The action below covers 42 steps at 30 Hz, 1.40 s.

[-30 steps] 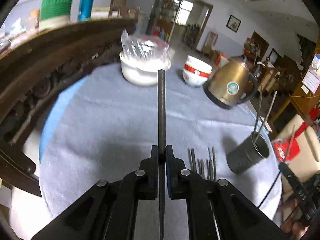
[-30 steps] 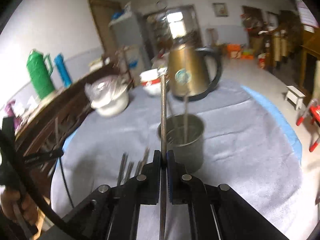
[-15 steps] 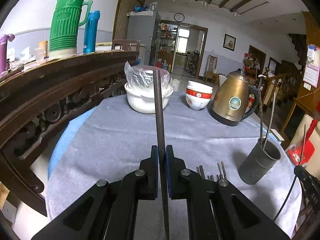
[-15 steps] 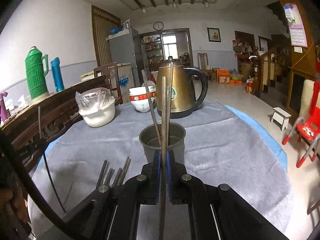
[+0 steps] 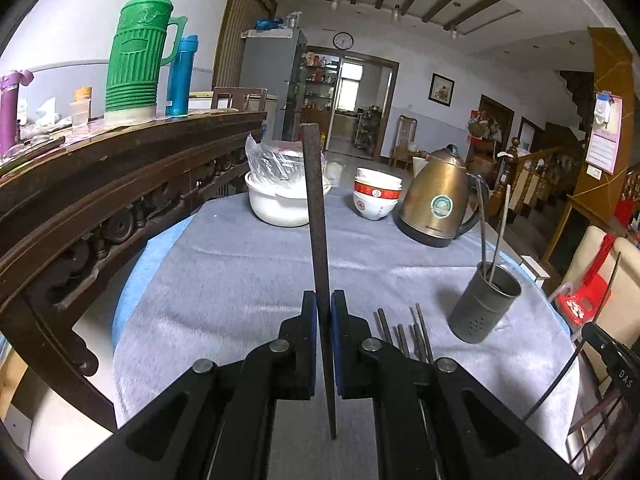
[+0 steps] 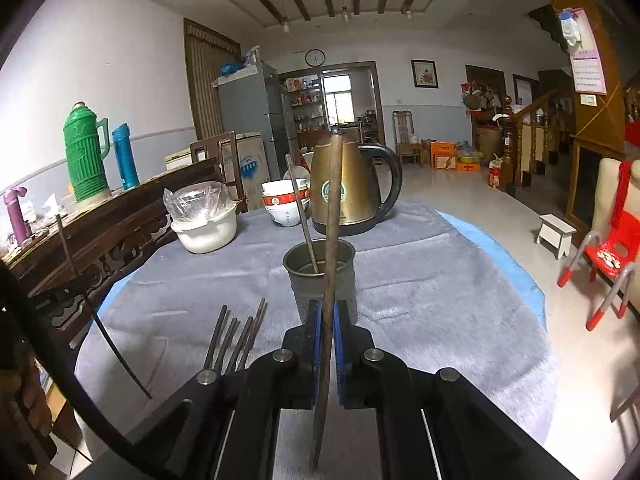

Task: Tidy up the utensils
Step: 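Lift both held chopsticks and carry them toward the gray cup, then lower the chopsticks into the gray cup and open both grippers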

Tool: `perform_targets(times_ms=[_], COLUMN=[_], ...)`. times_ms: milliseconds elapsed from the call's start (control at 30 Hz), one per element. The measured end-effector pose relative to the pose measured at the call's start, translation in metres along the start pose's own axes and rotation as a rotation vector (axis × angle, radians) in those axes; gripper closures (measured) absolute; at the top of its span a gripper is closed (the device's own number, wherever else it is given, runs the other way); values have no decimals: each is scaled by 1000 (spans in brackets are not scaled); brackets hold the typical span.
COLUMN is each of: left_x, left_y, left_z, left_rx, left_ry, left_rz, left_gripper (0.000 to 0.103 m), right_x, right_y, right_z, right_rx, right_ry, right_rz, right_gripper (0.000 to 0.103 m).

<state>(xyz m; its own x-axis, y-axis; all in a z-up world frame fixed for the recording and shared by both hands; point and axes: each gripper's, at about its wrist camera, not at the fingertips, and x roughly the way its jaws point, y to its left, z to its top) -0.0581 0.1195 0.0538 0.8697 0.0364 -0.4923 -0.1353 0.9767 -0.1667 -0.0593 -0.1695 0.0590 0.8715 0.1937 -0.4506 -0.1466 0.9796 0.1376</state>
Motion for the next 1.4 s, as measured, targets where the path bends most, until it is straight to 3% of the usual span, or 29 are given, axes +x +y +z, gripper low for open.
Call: perform_targets(times_ms=[533, 1100, 1400], left_x=[-13, -17, -14], left_y=[8, 12, -10], left_z=[-4, 22, 48], left_rx=[-56, -140, -140], left_ry=[24, 7, -13], left_rz=[-34, -93, -173], left_gripper=[97, 97, 97], right_x=[-30, -34, -32], right_y=[-15, -25, -28], right_z=[-8, 25, 45], right_rx=[63, 116, 114], right_ry=[-3, -91, -135], right_rz=[-12, 19, 29], right_gripper=[97, 97, 97])
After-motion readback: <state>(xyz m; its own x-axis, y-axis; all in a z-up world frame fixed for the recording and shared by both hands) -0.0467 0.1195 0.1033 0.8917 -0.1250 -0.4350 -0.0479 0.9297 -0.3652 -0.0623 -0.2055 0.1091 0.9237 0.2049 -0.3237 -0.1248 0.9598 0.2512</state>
